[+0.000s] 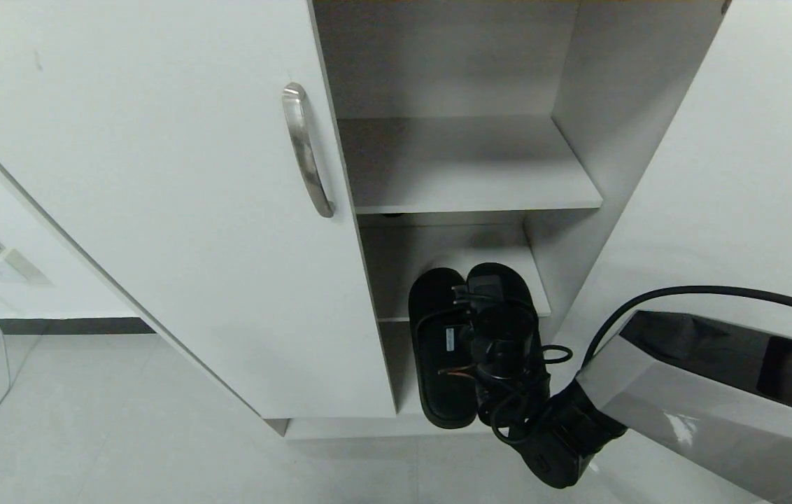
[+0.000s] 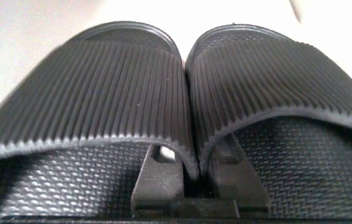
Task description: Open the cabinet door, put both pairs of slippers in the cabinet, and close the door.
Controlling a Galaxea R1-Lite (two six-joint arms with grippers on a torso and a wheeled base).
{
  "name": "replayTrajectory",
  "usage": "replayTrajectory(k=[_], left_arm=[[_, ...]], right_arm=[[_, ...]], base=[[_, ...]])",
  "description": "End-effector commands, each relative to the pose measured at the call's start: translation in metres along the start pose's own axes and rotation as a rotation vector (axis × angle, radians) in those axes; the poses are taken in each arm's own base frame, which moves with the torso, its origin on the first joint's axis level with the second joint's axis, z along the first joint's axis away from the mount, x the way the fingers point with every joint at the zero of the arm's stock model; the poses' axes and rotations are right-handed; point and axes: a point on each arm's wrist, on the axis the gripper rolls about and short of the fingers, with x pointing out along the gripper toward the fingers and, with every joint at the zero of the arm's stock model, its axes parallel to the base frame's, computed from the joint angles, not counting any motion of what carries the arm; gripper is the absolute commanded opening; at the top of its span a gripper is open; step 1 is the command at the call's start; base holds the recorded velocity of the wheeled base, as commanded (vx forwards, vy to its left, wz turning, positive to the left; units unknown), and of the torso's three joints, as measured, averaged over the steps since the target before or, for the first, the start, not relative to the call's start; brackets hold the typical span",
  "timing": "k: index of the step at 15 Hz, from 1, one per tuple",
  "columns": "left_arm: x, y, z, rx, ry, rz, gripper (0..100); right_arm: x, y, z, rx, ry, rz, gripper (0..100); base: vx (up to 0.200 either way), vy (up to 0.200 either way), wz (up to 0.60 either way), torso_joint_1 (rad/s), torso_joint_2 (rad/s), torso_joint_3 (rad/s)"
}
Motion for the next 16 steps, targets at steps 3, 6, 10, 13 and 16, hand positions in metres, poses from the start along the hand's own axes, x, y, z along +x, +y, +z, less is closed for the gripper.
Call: replayTrajectory(k=[3, 6, 10, 13, 16], left_arm=[[0.0, 0.0, 0.0, -0.001, 0.0, 0.0, 0], [0.0, 0.0, 0.0, -0.001, 0.002, 0.0, 0], [0.0, 0.0, 0.0, -0.002, 0.0, 0.0, 0], [0.0, 0.0, 0.0, -0.004, 0.0, 0.0, 0], [0.0, 0.0, 0.0, -0.004, 0.0, 0.0, 0]], right_arm=[[0.039, -0.012, 0.001, 0.006, -0.005, -0.057, 0], [0.06, -0.007, 0.006, -0.002, 0.004, -0.058, 0], [0.091, -0.004, 0.012, 0.003, -0.006, -0.043, 0], [0.118, -0.008, 0.022, 0.009, -0.016, -0.075, 0], [0.13, -0.007, 0.024, 0.007, -0.015, -0.085, 0]], base=[[0.0, 0.0, 0.0, 0.0, 0.0, 0.0], [0.0, 0.0, 0.0, 0.0, 0.0, 0.0], [0.0, 0.0, 0.0, 0.0, 0.0, 0.0], [0.0, 0.0, 0.0, 0.0, 0.0, 0.0], [0.0, 0.0, 0.0, 0.0, 0.0, 0.0]])
